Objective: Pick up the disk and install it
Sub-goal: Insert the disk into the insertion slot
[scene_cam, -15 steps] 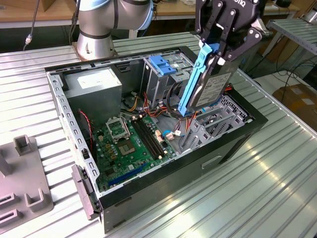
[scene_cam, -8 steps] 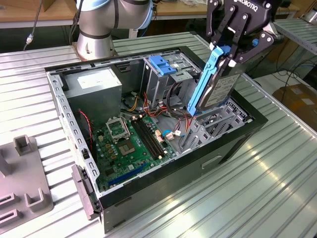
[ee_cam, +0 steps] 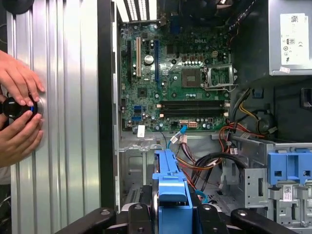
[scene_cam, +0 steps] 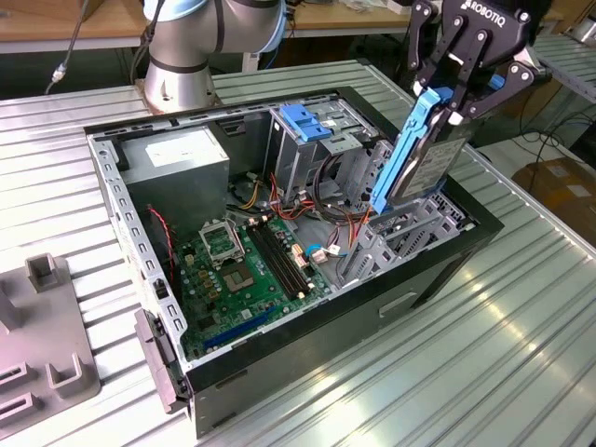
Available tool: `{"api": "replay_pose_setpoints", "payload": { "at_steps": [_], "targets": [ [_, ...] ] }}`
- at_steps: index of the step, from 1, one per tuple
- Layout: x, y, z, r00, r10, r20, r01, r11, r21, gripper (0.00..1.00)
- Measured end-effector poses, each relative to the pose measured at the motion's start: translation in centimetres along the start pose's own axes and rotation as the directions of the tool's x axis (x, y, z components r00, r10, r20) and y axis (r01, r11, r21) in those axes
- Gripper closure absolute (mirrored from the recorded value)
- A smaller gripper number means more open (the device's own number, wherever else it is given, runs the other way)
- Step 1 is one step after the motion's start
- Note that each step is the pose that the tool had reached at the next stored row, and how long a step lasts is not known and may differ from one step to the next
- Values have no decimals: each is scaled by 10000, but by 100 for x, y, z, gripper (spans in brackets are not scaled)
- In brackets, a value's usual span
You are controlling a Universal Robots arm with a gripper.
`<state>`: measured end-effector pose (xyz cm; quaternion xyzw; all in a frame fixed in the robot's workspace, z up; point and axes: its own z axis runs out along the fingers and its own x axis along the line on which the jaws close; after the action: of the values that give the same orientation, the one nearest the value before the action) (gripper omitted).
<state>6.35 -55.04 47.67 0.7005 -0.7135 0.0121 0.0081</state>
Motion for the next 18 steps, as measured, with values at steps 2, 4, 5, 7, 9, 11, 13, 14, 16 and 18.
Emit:
{"api": "replay_pose_setpoints", "payload": {
  "at_steps": [2,4,5,7,9,11,13,14,16,18],
  "targets": [
    [5,-34,17,10000,1,-1,-1,10000,0,63],
    [23,-53,41,10000,1,-1,-1,10000,0,63],
    [41,-58,64,10000,5,0,-5,10000,0,63],
    [61,-59,85,10000,38,0,-38,10000,-1,63],
    [61,-59,89,9999,155,-3,-155,9999,-4,63],
    [61,-58,95,9995,330,-2,-330,9995,-9,63],
    [62,-53,101,9994,354,-1,-354,9994,-10,63],
    [61,-50,106,9994,354,-1,-354,9994,-10,63],
    [63,-48,123,9994,353,-3,-353,9994,-11,63],
    [73,-47,171,9994,354,-3,-354,9994,-10,63]
  ]
}}
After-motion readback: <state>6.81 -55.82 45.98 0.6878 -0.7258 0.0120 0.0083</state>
